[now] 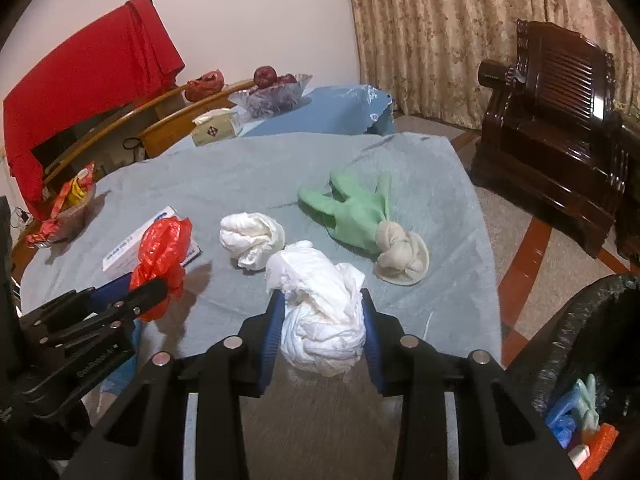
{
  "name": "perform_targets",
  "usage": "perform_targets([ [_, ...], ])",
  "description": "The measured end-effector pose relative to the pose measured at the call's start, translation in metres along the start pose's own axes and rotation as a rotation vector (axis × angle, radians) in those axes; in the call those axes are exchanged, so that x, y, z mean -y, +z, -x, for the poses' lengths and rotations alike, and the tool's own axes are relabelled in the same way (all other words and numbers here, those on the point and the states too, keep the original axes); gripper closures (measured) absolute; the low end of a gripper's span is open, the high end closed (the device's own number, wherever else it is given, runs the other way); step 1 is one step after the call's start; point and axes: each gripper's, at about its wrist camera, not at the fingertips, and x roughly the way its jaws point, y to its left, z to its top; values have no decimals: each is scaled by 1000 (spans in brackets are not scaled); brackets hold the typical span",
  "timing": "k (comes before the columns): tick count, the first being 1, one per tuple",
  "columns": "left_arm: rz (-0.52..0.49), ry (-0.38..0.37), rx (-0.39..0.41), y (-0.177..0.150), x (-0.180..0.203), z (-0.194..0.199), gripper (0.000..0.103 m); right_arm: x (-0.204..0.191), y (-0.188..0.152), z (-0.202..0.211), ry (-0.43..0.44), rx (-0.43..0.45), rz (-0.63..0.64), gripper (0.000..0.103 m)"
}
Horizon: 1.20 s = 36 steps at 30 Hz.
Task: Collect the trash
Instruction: 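Grasp the white tissue with the right tool while the left tool grasps the red plastic bag, then carry the tissue and red bag over the bin and open both tools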
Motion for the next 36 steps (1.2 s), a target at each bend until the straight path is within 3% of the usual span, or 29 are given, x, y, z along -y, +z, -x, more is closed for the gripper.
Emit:
perform_targets([
  [18,-16,-77,83,12,34,53,65,10,13,70,-19,113,1,66],
  [36,-108,-210,115,4,116,86,65,64,-7,149,-108,180,-57,66],
])
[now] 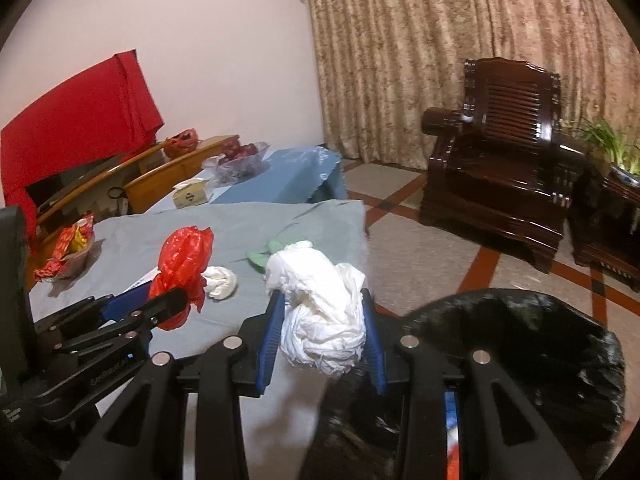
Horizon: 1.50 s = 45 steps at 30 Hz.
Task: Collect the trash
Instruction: 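Carry the tissue and red bag over the bin and open both tools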
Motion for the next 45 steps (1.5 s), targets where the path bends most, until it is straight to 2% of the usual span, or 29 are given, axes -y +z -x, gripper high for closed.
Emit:
perform_targets([
  [12,-76,-121,-9,-6,71,-6,65,58,-13,44,-119,15,-56,66],
  [25,-154,-233,-52,-29,140,-25,65,112,-35,73,-228,2,-116,66],
  [41,-196,-293,-116,-55,175,-54,64,151,-56,79,-289,-27,-167,66],
  [43,-201,-303,-129,-57,177,-56,61,154,-57,78,-298,-30,-170,60],
  [45,-203,-322,-140,-58,178,-59,55,157,-59,77,-309,-32,-175,59],
])
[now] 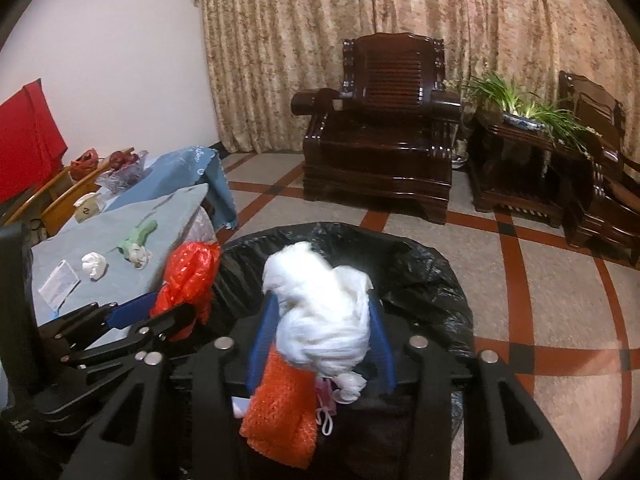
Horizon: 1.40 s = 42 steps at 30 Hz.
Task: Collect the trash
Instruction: 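Carry the tissue and red bag over the bin and open both tools, then move both tools back over the table toward the box and tissue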
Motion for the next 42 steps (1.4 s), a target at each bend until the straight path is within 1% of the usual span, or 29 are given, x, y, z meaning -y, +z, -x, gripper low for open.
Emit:
perform_targets([
  [1,0,-5,-3,0,0,-1,51,1,-1,-1,-5,-3,1,57],
  [2,3,-8,-4,-2,-1,0,43,3,-2,-1,-11,-5,2,54],
  [3,7,-11,-1,-2,-2,0,37,5,-3,-1,-20,-4,0,47],
  [4,10,-13,1,-2,-3,1,34,6,-4,-1,-23,-2,-4,43],
  [5,11,-9,3,-2,-4,2,29,8,-4,-1,-26,-2,-6,41],
  [6,10,0,9,-2,-5,4,26,9,-4,-1,-34,0,-8,33],
  [7,8,6,13,-2,-6,5,25,9,-4,0,-45,5,-10,25],
  [8,7,14,17,-2,-8,7,23,10,-4,2,-54,12,-13,21],
  [10,12,39,34,0,-15,14,18,11,-3,4,-63,24,-14,9],
  [11,14,52,46,0,-18,17,16,10,-3,4,-63,30,-11,7],
  [14,27,92,72,3,-30,28,13,2,0,6,-46,45,6,6],
  [20,46,161,106,8,-56,51,12,-18,3,4,0,49,24,6],
  [32,130,311,150,2,-130,92,12,-100,18,-19,125,57,104,6],
  [42,193,428,182,-5,-196,123,12,-166,27,-40,213,65,146,6],
])
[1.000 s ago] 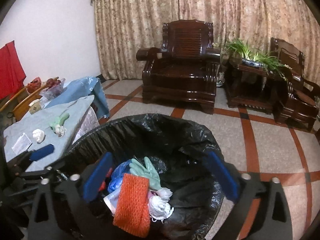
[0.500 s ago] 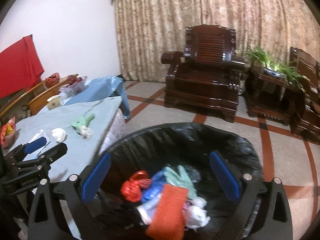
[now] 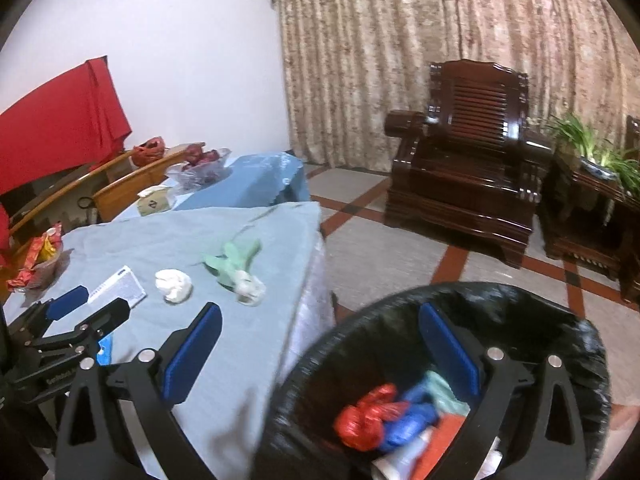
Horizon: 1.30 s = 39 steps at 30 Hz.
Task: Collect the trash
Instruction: 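Move both tools back over the table toward the box and tissue, then grasp the white alcohol-pad box with the left tool while the right tool grasps the tissue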
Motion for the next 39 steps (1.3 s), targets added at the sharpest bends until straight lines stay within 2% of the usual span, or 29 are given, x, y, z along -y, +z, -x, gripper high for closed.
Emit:
perform_targets([
  [9,61,135,16,5,-73,-8,12,-56,9,-42,75,-15,39,6],
  [14,93,206,-12,2,-113,-21,12,-81,9,-68,103,-43,56,6],
  [17,111,223,-39,-1,-134,-30,12,-97,6,-82,114,-60,77,6],
  [19,119,223,-54,-4,-144,-37,13,-107,3,-92,125,-75,90,6],
  [21,123,218,-74,-6,-153,-46,19,-114,1,-100,128,-84,102,6],
  [29,133,172,-136,-18,-165,-76,26,-134,-4,-127,130,-120,118,6],
  [32,128,143,-153,-18,-166,-85,35,-138,-4,-134,131,-127,127,6],
  [34,113,111,-169,-17,-166,-91,53,-140,-4,-139,128,-131,132,6],
  [39,105,81,-152,-16,-163,-89,60,-148,-2,-148,133,-135,144,6],
])
